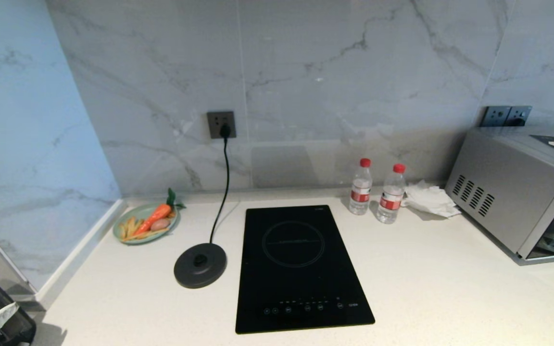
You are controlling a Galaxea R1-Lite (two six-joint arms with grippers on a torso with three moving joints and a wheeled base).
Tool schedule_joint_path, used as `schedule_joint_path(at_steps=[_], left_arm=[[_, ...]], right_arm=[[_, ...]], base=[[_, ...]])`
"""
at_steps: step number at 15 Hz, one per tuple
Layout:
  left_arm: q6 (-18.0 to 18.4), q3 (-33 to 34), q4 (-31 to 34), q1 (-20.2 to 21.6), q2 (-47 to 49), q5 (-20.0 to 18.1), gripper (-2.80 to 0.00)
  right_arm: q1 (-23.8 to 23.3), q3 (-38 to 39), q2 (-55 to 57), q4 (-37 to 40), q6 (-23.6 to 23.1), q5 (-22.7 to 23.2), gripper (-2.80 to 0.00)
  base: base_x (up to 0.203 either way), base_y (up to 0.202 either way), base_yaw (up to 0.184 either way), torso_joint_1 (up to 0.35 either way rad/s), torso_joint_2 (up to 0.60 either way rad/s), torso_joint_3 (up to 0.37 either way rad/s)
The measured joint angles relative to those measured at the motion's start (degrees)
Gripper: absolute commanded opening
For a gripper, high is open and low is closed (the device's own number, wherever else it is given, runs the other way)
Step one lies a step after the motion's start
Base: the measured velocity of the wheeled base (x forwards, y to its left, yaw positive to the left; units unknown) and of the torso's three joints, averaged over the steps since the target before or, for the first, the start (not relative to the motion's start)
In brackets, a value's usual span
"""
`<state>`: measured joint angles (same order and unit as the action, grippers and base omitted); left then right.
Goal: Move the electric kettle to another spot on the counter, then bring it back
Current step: Place it by the sink
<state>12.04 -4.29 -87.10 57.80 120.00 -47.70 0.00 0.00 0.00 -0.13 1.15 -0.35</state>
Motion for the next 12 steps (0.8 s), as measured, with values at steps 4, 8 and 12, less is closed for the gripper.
schedule_joint_path(at_steps=[4, 8, 12], left_arm=[[0.0, 0.8, 0.0, -0.2, -1.0, 0.0, -2.8], [-0.3, 1.5, 0.1, -0.5, -2.8, -0.1, -2.8], [-0.2, 2.0, 0.0, -0.9, -3.7, -0.2, 0.0]], right_arm=[[0.0, 0.0, 0.0, 0.0, 0.0, 0.0, -2.8], [0.0, 0.0, 0.0, 0.0, 0.0, 0.0, -2.8], [0.0, 0.0, 0.0, 0.0, 0.0, 0.0, -2.8]], base=[[0.0, 0.0, 0.0, 0.0, 0.0, 0.0], [0.0, 0.0, 0.0, 0.0, 0.0, 0.0], [0.0, 0.0, 0.0, 0.0, 0.0, 0.0]])
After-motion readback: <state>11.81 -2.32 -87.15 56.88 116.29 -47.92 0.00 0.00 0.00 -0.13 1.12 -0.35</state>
